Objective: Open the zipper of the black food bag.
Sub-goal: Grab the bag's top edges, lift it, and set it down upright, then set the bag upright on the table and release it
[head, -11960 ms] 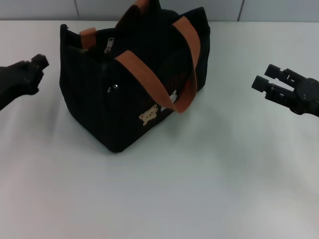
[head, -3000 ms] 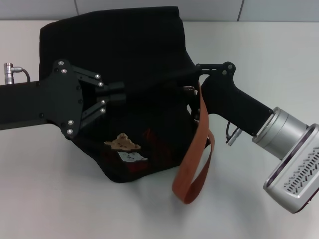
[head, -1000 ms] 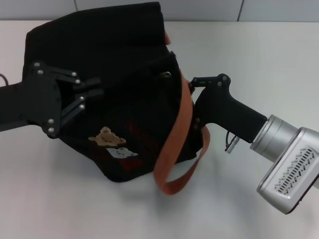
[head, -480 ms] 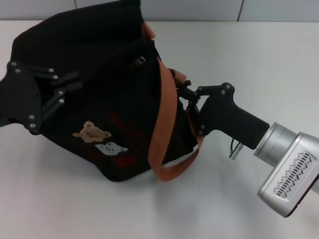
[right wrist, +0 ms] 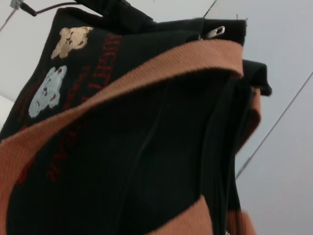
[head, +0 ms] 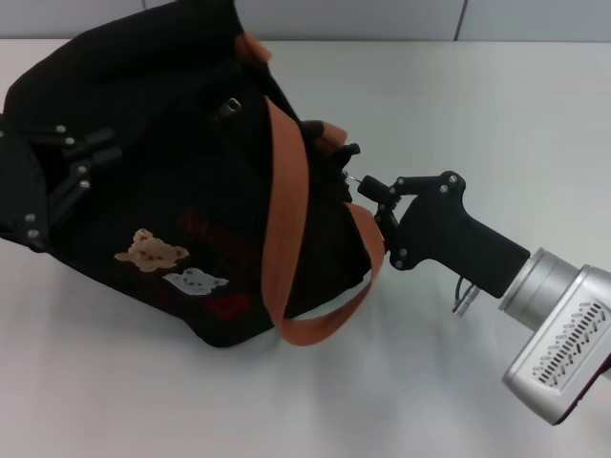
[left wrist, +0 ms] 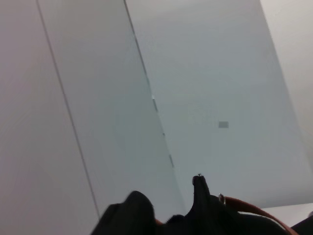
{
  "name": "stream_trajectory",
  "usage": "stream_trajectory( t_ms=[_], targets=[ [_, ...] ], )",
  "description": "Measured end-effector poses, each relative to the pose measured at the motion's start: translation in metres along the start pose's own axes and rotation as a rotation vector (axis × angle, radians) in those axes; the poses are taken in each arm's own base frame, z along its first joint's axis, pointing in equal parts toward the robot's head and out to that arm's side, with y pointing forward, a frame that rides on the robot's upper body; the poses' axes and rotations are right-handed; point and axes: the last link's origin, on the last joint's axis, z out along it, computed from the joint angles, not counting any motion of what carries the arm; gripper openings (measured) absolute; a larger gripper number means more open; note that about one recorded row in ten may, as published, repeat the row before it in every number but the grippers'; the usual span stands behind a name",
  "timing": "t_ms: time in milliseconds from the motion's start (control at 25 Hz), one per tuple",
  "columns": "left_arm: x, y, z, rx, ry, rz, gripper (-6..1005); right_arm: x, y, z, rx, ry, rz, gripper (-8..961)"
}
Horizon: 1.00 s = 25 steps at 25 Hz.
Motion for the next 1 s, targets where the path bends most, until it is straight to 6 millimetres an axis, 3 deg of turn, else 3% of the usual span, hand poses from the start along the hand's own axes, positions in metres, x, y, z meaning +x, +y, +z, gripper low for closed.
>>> stream_trajectory(
  t_ms=[400,640,920,1000],
  targets=[
    [-0.002,0.000,-0.006,0.028,-0.005,0.000,77,0.005,0.001,-0.009,0.013,0.025,0.005,2],
    [-0.004,0.001,-0.007,0.038,-0.009,-0.008,76,-0.002,0.000,-0.009,0.035,-0.017,0.043,10],
    [-0.025,0.009,-0.017,0.113,-0.049,-0.057,75,-0.005,-0.020,-0.011,0.167,-0.054,0.136,20],
    [-0.034,0.013,-0.021,0.138,-0.081,-0.079,75,-0.006,-0.023,-0.012,0.191,-0.060,0.148,73]
  ],
)
